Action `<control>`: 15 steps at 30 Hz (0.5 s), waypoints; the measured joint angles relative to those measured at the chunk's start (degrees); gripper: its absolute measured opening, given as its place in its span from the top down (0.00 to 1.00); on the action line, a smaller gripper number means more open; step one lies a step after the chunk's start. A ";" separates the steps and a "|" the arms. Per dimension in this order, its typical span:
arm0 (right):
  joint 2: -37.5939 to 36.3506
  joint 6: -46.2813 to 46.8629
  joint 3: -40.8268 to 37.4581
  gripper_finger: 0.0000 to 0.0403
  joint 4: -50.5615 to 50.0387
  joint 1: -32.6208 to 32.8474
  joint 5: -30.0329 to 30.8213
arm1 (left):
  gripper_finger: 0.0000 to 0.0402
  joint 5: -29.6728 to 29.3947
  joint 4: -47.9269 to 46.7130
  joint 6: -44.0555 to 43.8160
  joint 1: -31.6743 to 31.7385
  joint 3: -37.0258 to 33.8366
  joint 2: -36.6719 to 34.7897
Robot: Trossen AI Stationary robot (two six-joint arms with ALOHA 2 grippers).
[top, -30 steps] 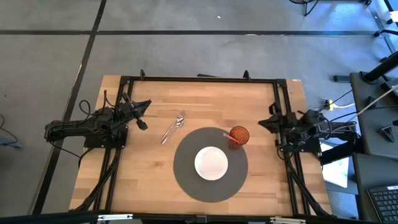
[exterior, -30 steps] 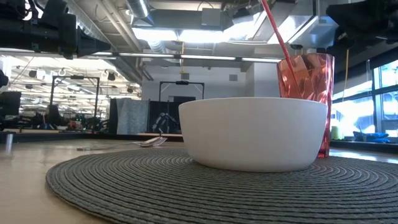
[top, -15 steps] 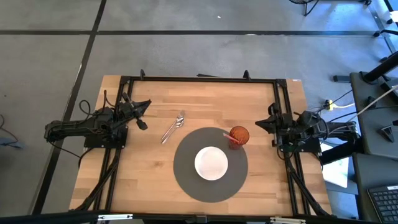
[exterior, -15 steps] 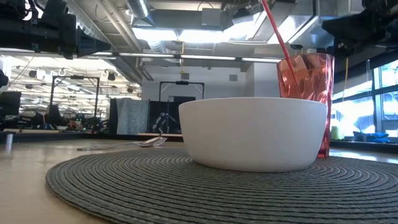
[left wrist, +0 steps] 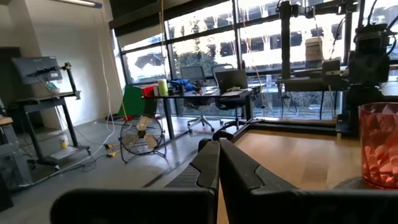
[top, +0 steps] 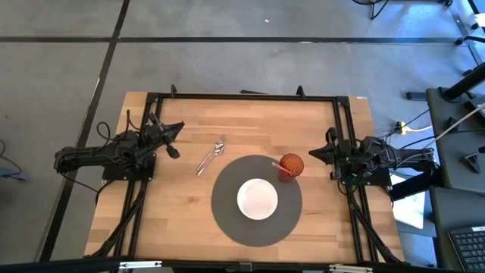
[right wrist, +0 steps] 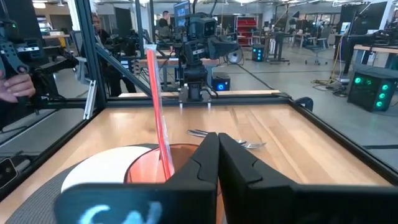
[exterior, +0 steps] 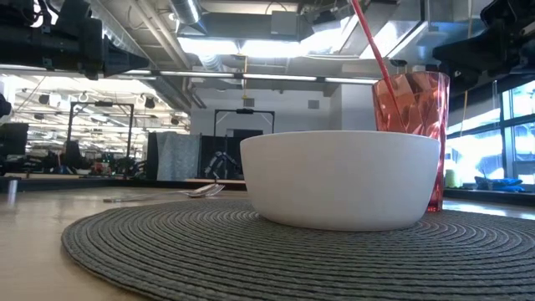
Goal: Pick & Place Utensil
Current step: Put the silver spoon into the white bowl on the gray placemat
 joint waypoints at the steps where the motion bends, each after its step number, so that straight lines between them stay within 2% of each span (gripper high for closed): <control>1: 0.00 -0.08 -0.01 0.99 0.01 0.00 0.01 | 0.99 0.51 -0.42 -0.70 0.01 0.00 0.00; 9: 0.00 -0.06 0.01 0.99 0.00 0.00 1.05 | 0.99 8.41 -1.65 -8.75 0.02 0.00 0.44; 15: -0.02 -0.92 -3.22 0.99 3.54 0.00 1.05 | 0.99 9.00 -2.03 -14.57 0.02 0.02 7.88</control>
